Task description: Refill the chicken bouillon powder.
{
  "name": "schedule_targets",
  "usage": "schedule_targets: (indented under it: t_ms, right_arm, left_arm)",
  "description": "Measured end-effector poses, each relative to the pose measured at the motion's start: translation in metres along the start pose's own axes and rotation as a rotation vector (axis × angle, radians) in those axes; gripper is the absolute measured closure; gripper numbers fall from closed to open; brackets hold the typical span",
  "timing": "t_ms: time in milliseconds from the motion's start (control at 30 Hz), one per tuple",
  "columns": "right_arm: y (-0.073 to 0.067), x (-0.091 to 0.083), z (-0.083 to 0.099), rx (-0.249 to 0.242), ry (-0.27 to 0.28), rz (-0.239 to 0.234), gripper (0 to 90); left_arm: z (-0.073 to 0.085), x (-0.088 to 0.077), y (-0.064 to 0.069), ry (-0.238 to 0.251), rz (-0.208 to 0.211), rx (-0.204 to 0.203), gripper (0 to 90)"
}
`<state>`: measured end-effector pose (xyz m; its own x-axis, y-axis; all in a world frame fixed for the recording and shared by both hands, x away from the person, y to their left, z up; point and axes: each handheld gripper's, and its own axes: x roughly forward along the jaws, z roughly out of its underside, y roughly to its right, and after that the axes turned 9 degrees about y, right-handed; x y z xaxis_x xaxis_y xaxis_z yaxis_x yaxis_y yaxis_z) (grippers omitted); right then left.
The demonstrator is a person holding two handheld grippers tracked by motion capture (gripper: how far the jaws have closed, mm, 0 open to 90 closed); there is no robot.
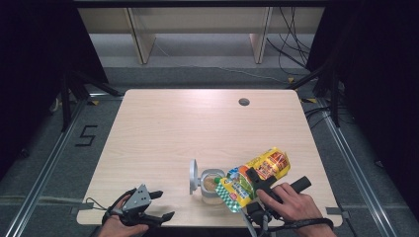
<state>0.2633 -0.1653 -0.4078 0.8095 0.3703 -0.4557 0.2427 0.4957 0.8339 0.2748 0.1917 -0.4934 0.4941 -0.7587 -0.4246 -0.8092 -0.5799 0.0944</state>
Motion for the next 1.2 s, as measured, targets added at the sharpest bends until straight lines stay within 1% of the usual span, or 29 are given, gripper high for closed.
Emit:
schedule_targets:
  t_ms: [67,100,167,200,233,300,333,367,400,433,500,533,567,600,633,733,767,800,833,867,900,933,1000,1033,1067,1100,1133,1167,1200]
  right_arm:
    - [-0.003,0.000,0.005,0.051,0.006,-0.006,66.7]
    - [-0.003,0.001,0.008,0.063,0.031,0.007,66.7]
    - [-0.005,0.001,0.014,0.132,0.061,-0.001,67.0]
    - [-0.005,0.001,0.014,0.132,0.061,-0.001,67.0]
    - [-0.008,0.001,0.020,0.201,0.111,0.019,67.2]
    - [-0.008,0.003,0.024,0.229,0.140,0.023,67.4]
    - [-0.010,0.003,0.025,0.263,0.146,0.022,67.5]
    - [-0.010,0.005,0.027,0.257,0.161,0.020,67.5]
    - [-0.014,0.005,0.029,0.314,0.160,0.012,67.5]
    - [-0.012,0.007,0.031,0.292,0.180,0.025,67.5]
    - [-0.015,0.008,0.035,0.338,0.192,0.017,68.0]
    - [-0.015,0.008,0.037,0.346,0.200,0.018,68.1]
    - [-0.017,0.007,0.038,0.380,0.199,0.022,68.5]
    - [-0.021,0.006,0.039,0.438,0.186,0.024,68.5]
    - [-0.015,0.007,0.041,0.352,0.207,0.027,69.3]
    - [-0.018,0.009,0.042,0.394,0.221,0.021,69.8]
    - [-0.018,0.010,0.042,0.397,0.227,0.024,70.1]
    - [-0.021,0.009,0.043,0.449,0.217,0.013,70.3]
    - [-0.023,0.010,0.044,0.474,0.227,0.024,70.5]
    - [-0.019,0.011,0.047,0.429,0.240,0.023,70.8]
    - [-0.025,0.011,0.048,0.538,0.238,0.024,71.2]
    - [-0.025,0.012,0.050,0.548,0.251,0.025,71.5]
    - [-0.028,0.012,0.055,0.630,0.267,0.041,72.2]
    - [-0.024,0.013,0.058,0.567,0.287,0.051,72.2]
    - [-0.029,0.013,0.058,0.654,0.283,0.051,72.2]
    - [-0.026,0.014,0.061,0.625,0.292,0.054,72.5]
    - [-0.028,0.013,0.062,0.653,0.289,0.064,72.9]
    - [-0.024,0.014,0.066,0.610,0.301,0.079,73.5]
    - [-0.029,0.013,0.067,0.715,0.299,0.079,73.6]
  left_arm:
    - [0.001,0.001,0.000,0.010,0.007,-0.002,21.3]
    - [0.000,0.001,0.000,0.013,0.006,-0.005,21.4]
    - [0.000,0.000,0.001,0.003,0.002,-0.016,21.3]
    - [0.000,0.000,0.001,-0.003,0.005,-0.020,21.3]
    - [-0.001,0.000,-0.002,-0.024,0.000,0.016,21.3]
    - [0.000,0.001,0.001,0.009,0.003,-0.011,21.3]
    - [-0.001,0.000,0.001,-0.003,0.002,-0.013,21.3]
    - [-0.001,0.000,0.000,-0.009,-0.003,-0.010,21.3]
    - [-0.001,0.000,0.000,-0.006,-0.003,-0.010,21.4]
    - [-0.001,-0.001,-0.001,-0.022,-0.007,0.006,21.3]
    - [-0.001,-0.001,-0.001,-0.022,-0.005,0.005,21.4]
    - [0.000,0.001,0.001,0.008,0.005,-0.018,21.3]
    - [0.000,0.000,0.000,0.000,0.002,-0.003,21.4]
    - [0.000,0.000,0.000,0.001,0.003,-0.005,21.4]
    - [0.000,0.001,0.001,0.001,0.002,-0.019,21.3]
    - [0.000,0.001,0.001,0.008,0.005,-0.020,21.3]
    - [0.000,0.000,-0.001,-0.012,-0.001,0.013,21.3]
    - [0.000,0.000,-0.001,-0.016,0.001,0.016,21.3]
    - [0.000,0.000,-0.002,-0.017,0.001,0.017,21.3]
    - [-0.001,0.000,-0.002,-0.027,0.007,0.016,21.3]
    - [-0.001,0.000,-0.002,-0.028,0.007,0.015,21.3]
    - [-0.001,0.000,0.000,-0.015,0.010,-0.014,21.3]
    - [-0.001,0.000,-0.002,-0.030,0.001,0.010,21.3]
    - [-0.001,0.000,-0.001,-0.025,0.000,0.004,21.3]
    - [-0.001,0.000,0.000,-0.012,0.007,-0.012,21.3]
    - [-0.001,0.000,0.000,-0.015,0.007,-0.011,21.3]
    - [-0.001,0.000,0.000,-0.019,0.011,-0.012,21.4]
    - [-0.001,0.000,-0.001,-0.025,0.008,-0.001,21.4]
    - [0.000,0.001,-0.001,-0.014,0.004,-0.006,21.3]
